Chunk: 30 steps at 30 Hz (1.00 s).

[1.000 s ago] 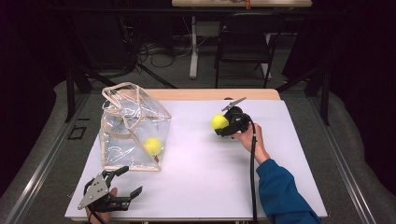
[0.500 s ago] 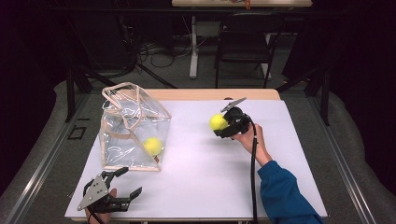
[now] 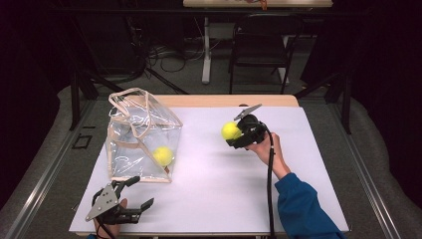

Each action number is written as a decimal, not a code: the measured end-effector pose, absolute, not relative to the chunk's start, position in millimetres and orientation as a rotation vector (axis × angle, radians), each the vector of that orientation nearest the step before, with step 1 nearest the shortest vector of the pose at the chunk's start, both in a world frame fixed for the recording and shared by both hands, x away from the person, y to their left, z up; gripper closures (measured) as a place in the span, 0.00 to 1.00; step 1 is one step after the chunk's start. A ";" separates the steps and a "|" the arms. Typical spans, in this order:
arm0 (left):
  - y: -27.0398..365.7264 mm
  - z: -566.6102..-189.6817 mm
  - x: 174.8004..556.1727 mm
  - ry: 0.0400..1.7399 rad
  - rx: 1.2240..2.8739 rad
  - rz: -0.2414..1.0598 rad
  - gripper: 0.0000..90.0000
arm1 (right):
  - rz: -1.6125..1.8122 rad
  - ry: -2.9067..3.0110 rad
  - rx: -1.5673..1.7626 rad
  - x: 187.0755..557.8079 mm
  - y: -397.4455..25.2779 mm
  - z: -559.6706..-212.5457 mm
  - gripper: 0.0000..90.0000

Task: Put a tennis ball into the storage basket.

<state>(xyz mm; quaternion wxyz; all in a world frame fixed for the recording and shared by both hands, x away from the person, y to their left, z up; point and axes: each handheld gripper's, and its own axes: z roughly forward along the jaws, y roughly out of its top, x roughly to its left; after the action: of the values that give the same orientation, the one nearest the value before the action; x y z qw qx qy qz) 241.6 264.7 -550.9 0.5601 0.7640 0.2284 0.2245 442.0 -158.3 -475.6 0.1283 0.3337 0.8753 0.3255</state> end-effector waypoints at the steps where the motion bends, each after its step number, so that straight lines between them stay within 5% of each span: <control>1: 264.7 -550.9 241.6 0.538 1.800 0.528 0.18 | 0.948 2.547 0.972 441.1 -158.0 -475.0 0.33; 30: 263.6 -550.3 241.8 0.530 1.811 0.530 0.18 | 1.013 2.557 0.892 429.7 -140.3 -450.1 0.33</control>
<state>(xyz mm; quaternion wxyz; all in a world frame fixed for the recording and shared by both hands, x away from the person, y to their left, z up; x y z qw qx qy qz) 241.8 263.6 -550.3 0.5571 0.7673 0.2246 0.2247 429.7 -140.3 -450.1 0.1248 0.3061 0.8774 0.3475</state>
